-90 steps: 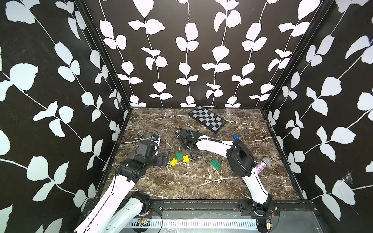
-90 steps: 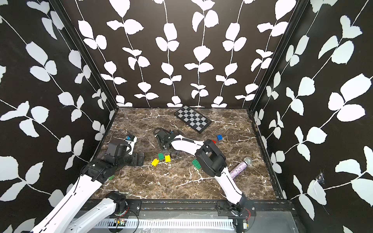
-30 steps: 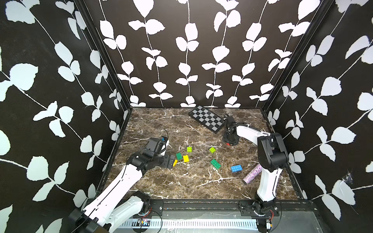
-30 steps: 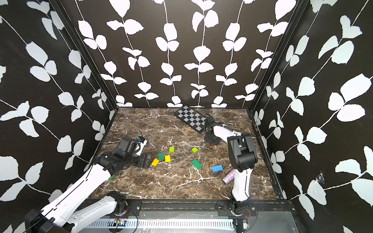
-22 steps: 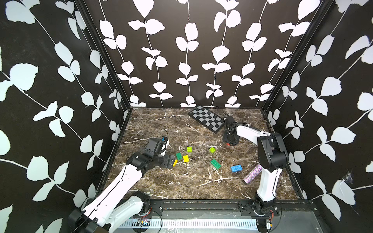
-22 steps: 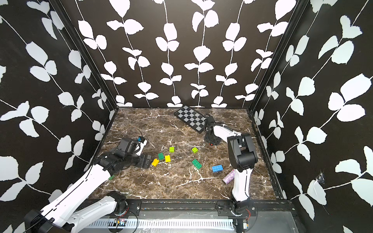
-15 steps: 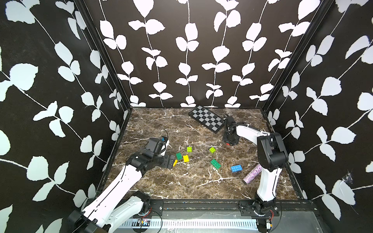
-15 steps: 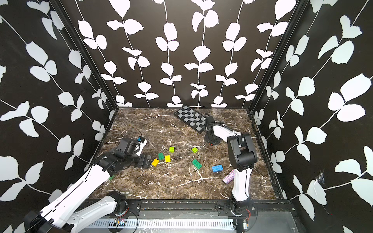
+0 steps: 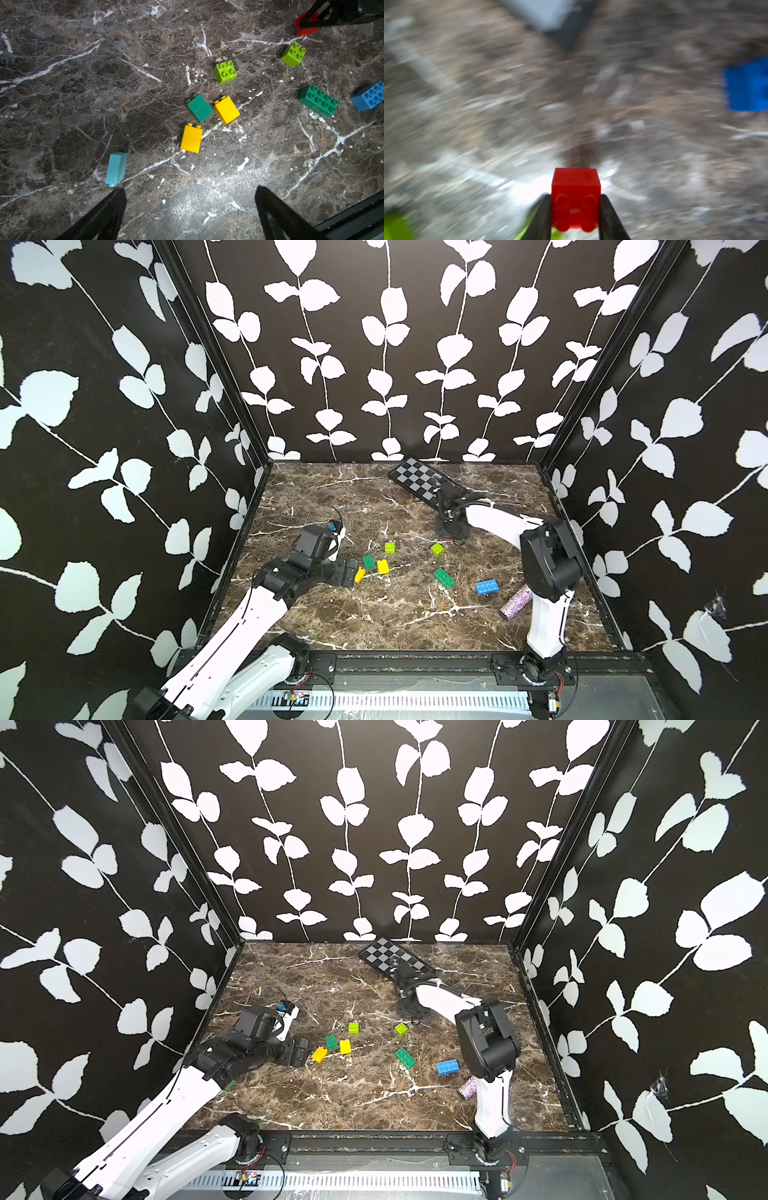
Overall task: Assemble the letter h with lego
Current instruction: Assemble the lego brick with the lego brick.
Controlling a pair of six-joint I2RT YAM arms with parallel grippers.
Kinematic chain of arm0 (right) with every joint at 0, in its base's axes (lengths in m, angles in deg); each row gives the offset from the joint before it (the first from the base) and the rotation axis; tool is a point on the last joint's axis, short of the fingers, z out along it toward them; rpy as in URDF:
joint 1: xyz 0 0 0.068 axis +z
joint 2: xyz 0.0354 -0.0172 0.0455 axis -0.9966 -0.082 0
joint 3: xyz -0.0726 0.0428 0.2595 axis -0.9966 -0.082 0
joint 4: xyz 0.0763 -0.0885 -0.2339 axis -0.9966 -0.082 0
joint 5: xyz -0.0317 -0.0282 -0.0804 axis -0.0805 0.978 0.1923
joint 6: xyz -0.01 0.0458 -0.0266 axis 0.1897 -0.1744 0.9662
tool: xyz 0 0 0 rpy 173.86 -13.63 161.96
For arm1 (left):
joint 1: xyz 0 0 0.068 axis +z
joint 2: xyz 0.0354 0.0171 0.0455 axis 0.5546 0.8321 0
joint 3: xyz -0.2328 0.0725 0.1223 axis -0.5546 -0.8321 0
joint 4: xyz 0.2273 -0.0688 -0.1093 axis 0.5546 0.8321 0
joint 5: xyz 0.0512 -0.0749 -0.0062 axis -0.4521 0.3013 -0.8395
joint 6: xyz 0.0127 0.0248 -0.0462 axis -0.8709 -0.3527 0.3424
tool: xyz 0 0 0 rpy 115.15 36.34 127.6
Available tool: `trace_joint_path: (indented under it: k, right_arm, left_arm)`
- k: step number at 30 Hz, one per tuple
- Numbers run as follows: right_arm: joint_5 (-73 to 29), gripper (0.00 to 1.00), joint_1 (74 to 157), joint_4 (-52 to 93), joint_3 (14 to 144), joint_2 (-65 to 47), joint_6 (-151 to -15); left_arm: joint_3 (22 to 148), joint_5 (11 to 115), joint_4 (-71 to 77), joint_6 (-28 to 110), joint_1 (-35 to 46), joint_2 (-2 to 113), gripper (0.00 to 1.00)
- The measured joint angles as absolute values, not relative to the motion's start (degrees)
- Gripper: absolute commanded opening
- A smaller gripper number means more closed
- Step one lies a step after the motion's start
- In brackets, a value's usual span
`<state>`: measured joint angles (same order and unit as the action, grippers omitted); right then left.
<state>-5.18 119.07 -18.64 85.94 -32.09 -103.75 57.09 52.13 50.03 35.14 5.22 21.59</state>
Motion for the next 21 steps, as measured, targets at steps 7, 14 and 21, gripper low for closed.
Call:
trace_joint_path:
  k: [7,14,21]
  right_arm:
    - [-6.8,0.09,129.7,-21.0,95.0,-33.7,-106.1]
    - [-7.1,0.09,133.9,-25.7,106.3,-42.5,-107.6]
    - [-5.9,0.09,135.9,-31.2,113.4,-48.1,-108.5]
  left_arm:
    - [57.1,50.9,50.0,35.2,5.2,20.1,0.99]
    - [57.1,50.5,50.0,35.2,5.2,17.9,0.99]
    - [57.1,50.7,50.0,35.2,5.2,16.5,0.99]
